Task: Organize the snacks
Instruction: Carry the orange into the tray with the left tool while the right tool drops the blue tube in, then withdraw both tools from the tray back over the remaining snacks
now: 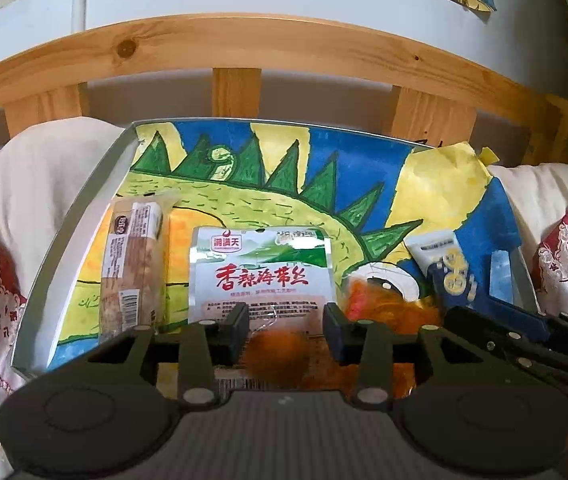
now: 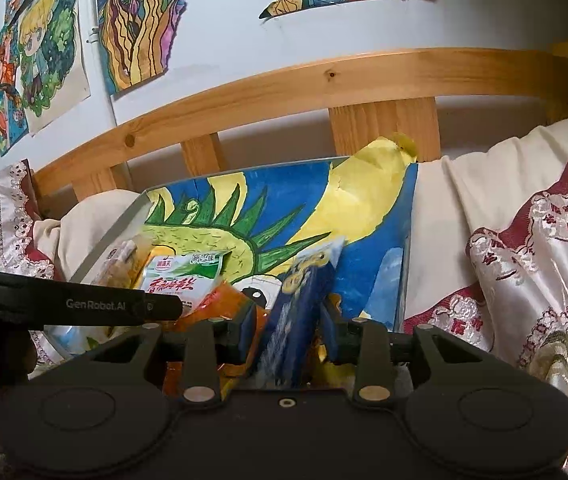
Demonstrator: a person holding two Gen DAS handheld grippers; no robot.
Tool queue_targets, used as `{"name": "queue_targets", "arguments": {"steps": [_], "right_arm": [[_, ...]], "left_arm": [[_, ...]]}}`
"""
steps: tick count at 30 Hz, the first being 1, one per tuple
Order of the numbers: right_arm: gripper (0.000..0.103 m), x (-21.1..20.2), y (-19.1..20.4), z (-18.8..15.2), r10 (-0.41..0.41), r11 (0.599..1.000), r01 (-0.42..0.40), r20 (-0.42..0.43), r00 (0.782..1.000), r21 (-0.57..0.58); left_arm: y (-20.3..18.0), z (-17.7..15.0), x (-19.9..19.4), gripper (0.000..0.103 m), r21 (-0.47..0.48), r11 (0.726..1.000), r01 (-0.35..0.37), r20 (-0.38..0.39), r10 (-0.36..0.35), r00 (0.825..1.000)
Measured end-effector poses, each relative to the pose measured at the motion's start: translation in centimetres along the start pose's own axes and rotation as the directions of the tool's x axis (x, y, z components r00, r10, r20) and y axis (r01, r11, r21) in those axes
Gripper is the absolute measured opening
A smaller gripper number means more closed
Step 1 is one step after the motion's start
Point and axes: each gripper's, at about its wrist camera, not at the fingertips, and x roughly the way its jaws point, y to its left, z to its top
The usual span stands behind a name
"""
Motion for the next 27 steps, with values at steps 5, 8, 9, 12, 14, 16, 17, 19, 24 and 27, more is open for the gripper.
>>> {"name": "queue_targets", "arguments": {"steps": [5, 8, 9, 12, 14, 16, 17, 19, 24, 27], "right_arm": [[0.046, -0.3, 0.0, 0.1, -0.009, 1.000, 0.009, 0.010, 1.000, -0.003], [0.059, -1.0, 0.3, 0.3, -0.020, 1.000, 0.020, 0.027, 0.999, -0.017], [0.063, -1.4, 0.4, 0.4, -0.022, 0.999, 0.023, 0.036, 0.999, -0.022], [0.080, -2.6, 1.0, 0.6, -0.036, 0.999, 0.039, 0.065, 0.997, -0.032], [0.087, -3.7, 1.4, 0.7, -0.048, 0.998, 0.052, 0.094, 0.994, -0.042], [0.092, -4.7, 1.9, 0.9, -0.057, 0.996, 0.064, 0.118, 0.991, -0.058], [0.095, -5.3, 2.1, 0.9, -0.062, 0.995, 0.071, 0.130, 0.990, -0.066], [0.099, -6.6, 2.6, 1.1, -0.068, 0.994, 0.080, 0.155, 0.986, -0.070], [0.102, -9.4, 3.1, 1.3, -0.077, 0.994, 0.089, 0.183, 0.980, -0.060], [0.102, -10.6, 3.5, 1.4, -0.080, 0.995, 0.089, 0.172, 0.982, -0.044]], "left_arm": [[0.6, -0.1, -1.2, 0.067, -0.039, 0.999, 0.005, 0.030, -0.004, 1.000], [1.1, -0.1, -2.5, 0.080, -0.065, 0.998, -0.001, 0.065, 0.005, 0.998], [1.3, -0.2, -3.1, 0.087, -0.077, 0.997, -0.007, 0.081, 0.013, 0.997], [1.9, -0.4, -4.9, 0.100, -0.102, 0.994, -0.026, 0.129, 0.039, 0.991], [2.1, -0.6, -6.3, 0.102, -0.103, 0.994, -0.031, 0.154, 0.047, 0.987], [2.3, -0.9, -7.5, 0.102, -0.099, 0.994, -0.035, 0.173, 0.052, 0.984], [2.5, -1.2, -8.1, 0.102, -0.096, 0.995, -0.037, 0.182, 0.055, 0.982], [2.7, -1.7, -9.3, 0.102, -0.096, 0.995, -0.042, 0.199, 0.060, 0.978], [3.5, -3.0, -12.2, 0.102, -0.118, 0.992, -0.038, 0.204, 0.061, 0.977], [4.0, -3.7, -14.0, 0.102, -0.117, 0.992, -0.038, 0.213, 0.063, 0.975]]}}
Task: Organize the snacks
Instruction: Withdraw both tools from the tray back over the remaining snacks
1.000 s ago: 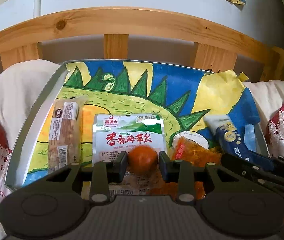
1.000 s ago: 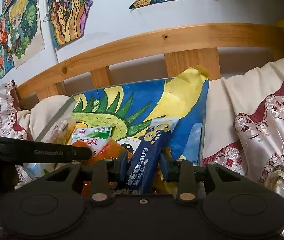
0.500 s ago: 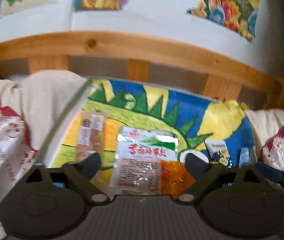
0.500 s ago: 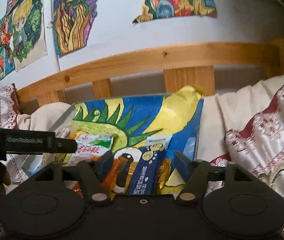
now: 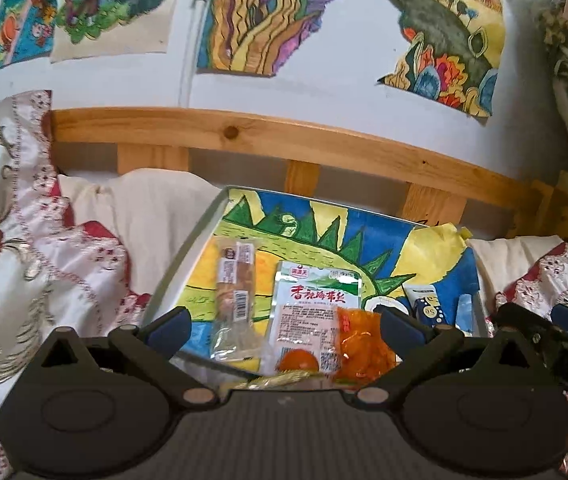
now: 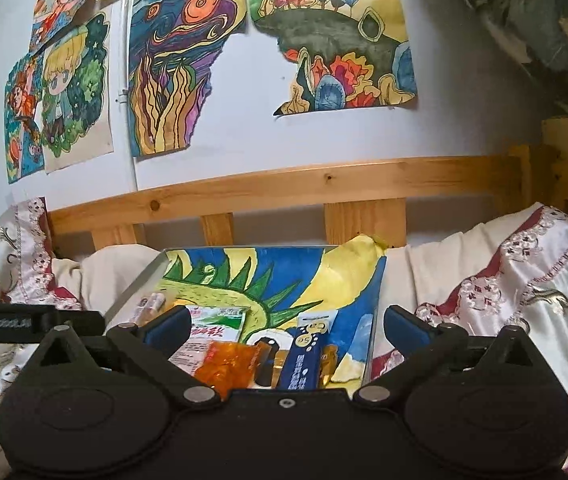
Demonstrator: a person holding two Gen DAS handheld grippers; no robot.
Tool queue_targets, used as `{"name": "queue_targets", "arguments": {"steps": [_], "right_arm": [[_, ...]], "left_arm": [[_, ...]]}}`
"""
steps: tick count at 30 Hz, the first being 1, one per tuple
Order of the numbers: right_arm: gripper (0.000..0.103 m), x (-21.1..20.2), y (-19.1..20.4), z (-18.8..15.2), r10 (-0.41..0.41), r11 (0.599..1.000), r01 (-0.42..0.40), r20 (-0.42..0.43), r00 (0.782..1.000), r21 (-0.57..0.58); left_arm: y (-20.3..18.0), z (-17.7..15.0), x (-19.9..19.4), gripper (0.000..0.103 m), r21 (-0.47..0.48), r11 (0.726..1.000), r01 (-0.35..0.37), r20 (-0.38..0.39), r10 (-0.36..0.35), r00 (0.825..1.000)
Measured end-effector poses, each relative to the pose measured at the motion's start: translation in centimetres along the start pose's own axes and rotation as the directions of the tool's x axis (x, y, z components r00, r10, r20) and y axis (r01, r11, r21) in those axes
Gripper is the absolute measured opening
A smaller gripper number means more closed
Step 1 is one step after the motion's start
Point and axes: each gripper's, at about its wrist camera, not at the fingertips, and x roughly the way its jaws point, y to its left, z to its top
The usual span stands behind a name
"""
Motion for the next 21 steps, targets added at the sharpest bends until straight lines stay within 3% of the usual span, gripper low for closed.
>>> {"name": "queue_targets", "arguments": {"steps": [21], "right_arm": [[0.102, -10.3, 5.2, -2.8, 0.023, 0.996, -0.028, -0.056, 0.998, -0.084]], "left_arm": [[3.6, -4.6, -9.7, 0.102, -0.002, 0.999, -0.047, 0.015, 0.047, 0.999]]}}
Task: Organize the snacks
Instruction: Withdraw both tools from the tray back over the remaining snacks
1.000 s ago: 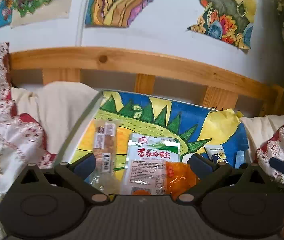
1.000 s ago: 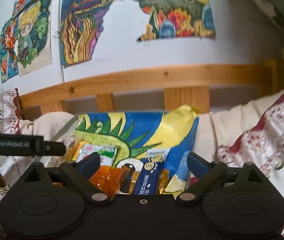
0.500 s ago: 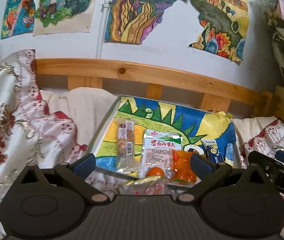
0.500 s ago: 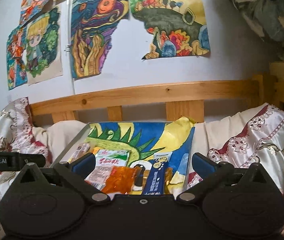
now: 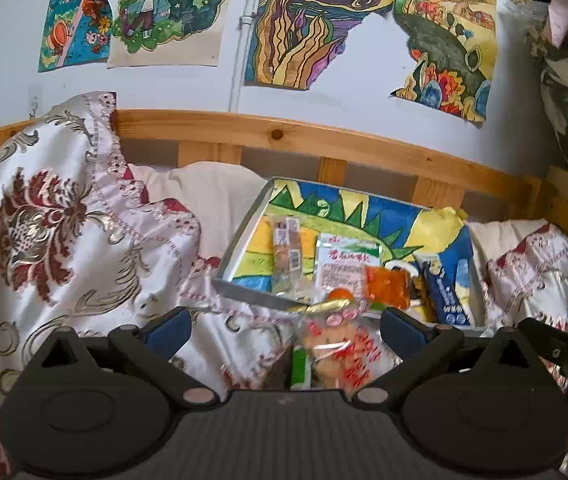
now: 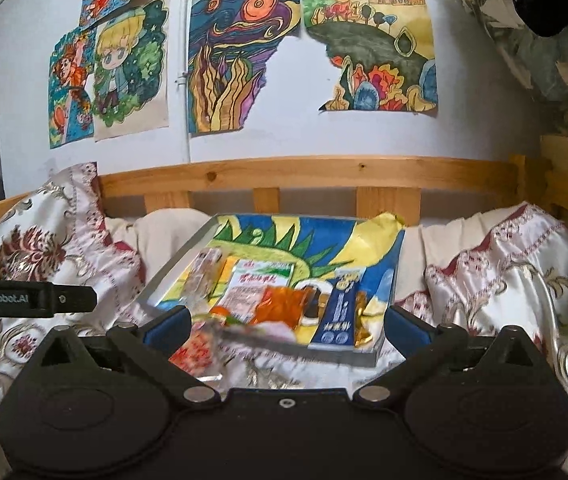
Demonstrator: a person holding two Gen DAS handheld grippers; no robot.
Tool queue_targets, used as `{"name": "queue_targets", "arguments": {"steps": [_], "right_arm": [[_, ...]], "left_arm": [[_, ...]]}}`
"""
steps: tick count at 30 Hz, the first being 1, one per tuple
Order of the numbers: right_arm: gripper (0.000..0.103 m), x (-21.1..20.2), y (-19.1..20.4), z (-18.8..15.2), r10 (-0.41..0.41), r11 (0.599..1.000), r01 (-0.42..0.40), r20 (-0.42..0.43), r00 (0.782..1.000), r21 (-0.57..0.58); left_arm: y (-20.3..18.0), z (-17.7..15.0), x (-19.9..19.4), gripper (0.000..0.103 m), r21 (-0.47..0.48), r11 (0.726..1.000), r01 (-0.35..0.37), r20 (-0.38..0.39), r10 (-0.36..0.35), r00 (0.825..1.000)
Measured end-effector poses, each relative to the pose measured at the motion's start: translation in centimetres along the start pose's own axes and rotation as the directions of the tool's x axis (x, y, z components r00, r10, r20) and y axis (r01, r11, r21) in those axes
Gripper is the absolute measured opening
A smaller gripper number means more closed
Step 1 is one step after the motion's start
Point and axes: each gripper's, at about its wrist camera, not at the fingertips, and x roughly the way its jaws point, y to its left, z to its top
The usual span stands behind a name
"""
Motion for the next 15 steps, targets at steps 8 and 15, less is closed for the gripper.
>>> {"name": "queue_targets", "arguments": {"steps": [8, 15], "right_arm": [[0.102, -1.8, 1.6, -1.9, 0.005, 1.000, -0.005, -0.066, 0.998, 0.014], [0.102, -2.4, 2.4, -3.0, 0.010, 1.000, -0.007, -0.114, 0.993, 0.020]], "left_arm": [[1.1, -1.9, -0.7, 0.102, -0.008, 1.000, 0.003, -0.066, -0.004, 0.998], [2.0, -3.2, -0.7, 0.102, -0.027, 1.000, -0.007, -0.117, 0.004, 0.993]]}}
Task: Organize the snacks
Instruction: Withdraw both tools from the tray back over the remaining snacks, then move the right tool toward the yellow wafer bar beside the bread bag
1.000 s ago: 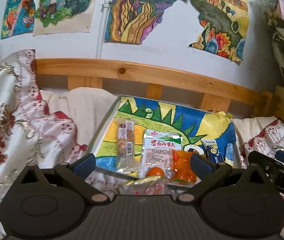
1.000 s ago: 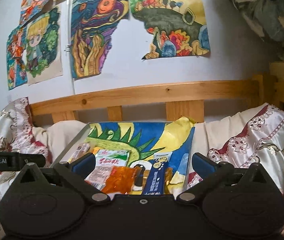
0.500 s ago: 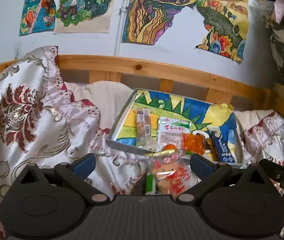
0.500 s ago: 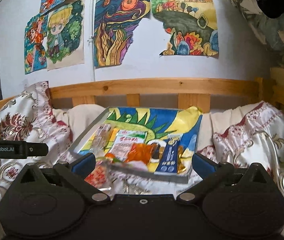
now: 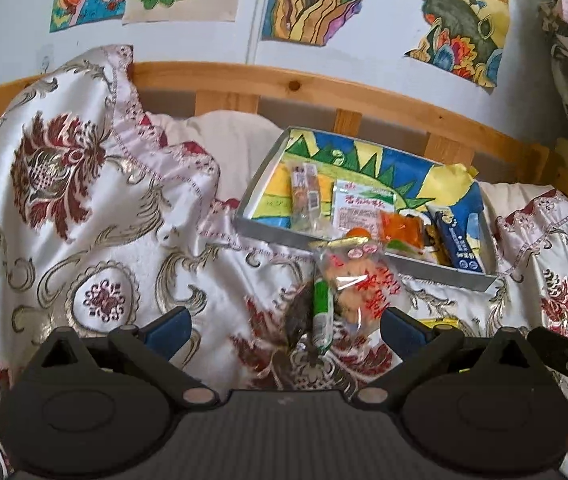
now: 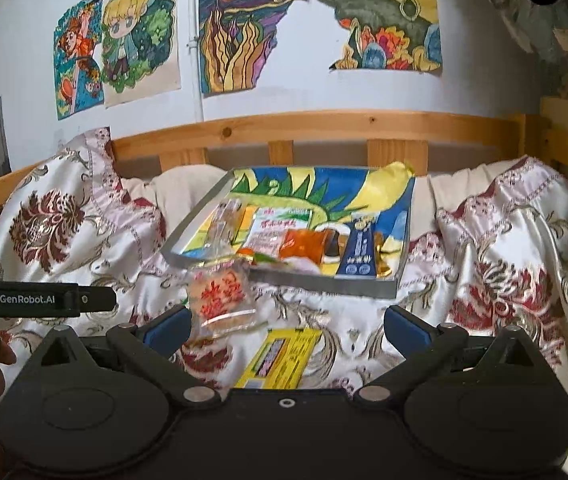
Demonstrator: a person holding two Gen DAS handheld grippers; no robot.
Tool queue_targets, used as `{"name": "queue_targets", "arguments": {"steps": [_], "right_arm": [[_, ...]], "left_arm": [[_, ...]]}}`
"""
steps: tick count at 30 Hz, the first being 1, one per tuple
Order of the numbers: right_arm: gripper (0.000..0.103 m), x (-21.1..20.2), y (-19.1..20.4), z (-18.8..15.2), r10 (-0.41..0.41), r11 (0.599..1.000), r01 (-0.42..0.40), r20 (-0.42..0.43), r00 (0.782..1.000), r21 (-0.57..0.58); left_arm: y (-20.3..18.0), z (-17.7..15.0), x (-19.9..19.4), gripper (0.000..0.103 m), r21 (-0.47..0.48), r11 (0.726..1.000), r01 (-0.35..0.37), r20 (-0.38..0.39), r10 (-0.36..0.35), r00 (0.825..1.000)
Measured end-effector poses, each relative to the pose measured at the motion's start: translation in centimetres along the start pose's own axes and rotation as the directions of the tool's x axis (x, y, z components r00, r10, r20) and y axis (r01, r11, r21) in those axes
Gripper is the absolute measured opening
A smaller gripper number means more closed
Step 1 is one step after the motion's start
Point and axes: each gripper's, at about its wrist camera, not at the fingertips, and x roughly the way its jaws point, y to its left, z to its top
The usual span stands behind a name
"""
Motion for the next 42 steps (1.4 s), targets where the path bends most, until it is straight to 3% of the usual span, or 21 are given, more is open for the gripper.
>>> {"name": "queue_targets", "arguments": {"steps": [22, 42], "right_arm": [[0.102, 0.3, 0.7, -1.3, 0.008, 1.000, -0.009, -0.091, 0.996, -0.008], [0.102, 1.0, 1.0, -1.8, -0.002, 1.000, -0.001, -0.132, 0.991, -0.025]], "left_arm": [[-0.4, -0.9, -1.7, 0.102, 0.093, 0.995, -0.041, -0.024, 0.043, 0.999], [-0.1, -1.0, -1.8, 0.102, 0.095, 0.994, -0.057, -0.027, 0.060, 0.998]]}}
